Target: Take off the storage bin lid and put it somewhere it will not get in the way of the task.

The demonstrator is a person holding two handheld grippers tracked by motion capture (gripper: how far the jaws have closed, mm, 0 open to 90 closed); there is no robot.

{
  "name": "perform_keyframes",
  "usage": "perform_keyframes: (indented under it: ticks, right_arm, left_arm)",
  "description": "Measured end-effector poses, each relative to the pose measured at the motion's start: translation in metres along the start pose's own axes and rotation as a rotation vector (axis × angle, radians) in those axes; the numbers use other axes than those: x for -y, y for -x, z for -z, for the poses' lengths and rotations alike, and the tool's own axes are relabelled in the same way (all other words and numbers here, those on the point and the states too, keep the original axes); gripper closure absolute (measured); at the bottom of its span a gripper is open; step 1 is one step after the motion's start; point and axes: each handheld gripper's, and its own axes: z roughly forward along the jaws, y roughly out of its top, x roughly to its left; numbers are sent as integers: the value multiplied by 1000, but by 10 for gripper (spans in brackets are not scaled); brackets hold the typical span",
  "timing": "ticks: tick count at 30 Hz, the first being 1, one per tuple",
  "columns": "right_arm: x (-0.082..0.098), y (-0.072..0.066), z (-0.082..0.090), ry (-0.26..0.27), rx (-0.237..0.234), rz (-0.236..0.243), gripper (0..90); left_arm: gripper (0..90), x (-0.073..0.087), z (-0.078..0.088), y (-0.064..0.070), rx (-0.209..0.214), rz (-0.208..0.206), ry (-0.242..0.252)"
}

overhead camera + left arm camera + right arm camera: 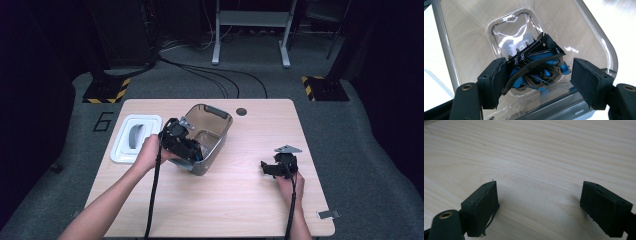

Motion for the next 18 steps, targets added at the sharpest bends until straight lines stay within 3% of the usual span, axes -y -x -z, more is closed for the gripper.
perform_keyframes:
  ticks: [18]
  right_arm:
    - [0, 0, 0, 0, 0, 0, 139]
  left_arm:
    - [288, 6, 2, -5, 5, 9, 6]
